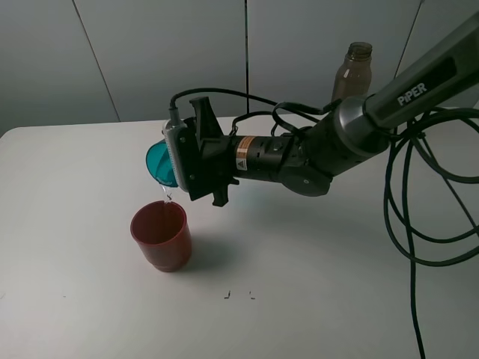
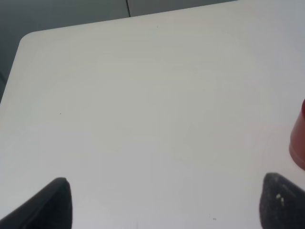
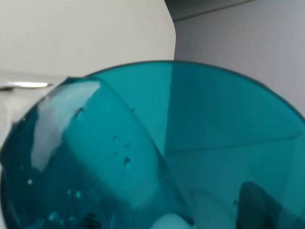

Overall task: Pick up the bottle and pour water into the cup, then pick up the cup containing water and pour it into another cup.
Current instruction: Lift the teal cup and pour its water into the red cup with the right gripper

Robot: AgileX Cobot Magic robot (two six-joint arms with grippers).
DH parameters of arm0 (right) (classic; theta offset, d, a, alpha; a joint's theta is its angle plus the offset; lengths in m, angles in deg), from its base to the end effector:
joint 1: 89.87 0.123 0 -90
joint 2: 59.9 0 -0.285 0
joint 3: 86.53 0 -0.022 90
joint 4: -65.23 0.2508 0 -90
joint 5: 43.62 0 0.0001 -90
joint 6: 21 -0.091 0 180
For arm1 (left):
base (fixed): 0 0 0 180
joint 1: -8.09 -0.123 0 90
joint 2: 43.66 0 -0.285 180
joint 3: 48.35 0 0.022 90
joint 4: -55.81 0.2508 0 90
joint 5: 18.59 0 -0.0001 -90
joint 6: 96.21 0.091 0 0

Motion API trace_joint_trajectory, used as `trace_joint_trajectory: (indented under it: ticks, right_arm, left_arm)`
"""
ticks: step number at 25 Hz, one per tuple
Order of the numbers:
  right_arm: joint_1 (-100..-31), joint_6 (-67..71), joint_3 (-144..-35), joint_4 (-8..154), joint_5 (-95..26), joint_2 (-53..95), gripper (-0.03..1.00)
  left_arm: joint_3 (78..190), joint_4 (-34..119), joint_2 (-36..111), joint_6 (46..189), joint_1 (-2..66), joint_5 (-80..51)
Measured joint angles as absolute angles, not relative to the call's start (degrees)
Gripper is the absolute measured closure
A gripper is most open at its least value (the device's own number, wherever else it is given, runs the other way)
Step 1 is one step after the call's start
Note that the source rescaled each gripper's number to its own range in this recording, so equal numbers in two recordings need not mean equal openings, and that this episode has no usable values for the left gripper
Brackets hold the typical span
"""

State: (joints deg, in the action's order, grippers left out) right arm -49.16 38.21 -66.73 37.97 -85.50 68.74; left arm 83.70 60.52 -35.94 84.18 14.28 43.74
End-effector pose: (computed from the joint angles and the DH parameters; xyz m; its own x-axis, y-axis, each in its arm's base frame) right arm 0.2922 0.2881 0.1139 0.7828 -0.5641 -0.2626 -0.3969 -0.1277 -0.9090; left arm -0.0068 0.0074 0.2783 -0.4631 0.0954 -0.8812 0.0646 0.9952 0.0738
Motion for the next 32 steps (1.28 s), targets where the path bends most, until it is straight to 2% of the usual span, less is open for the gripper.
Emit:
trace_joint_trajectory:
  ticks: [32]
  right_arm:
    - [-47.6, 51.2, -66.7, 38.7, -87.5, 67.8, 0.93]
  left_arm:
    - [83.7, 60.8, -35.9, 84.2, 14.3, 43.7]
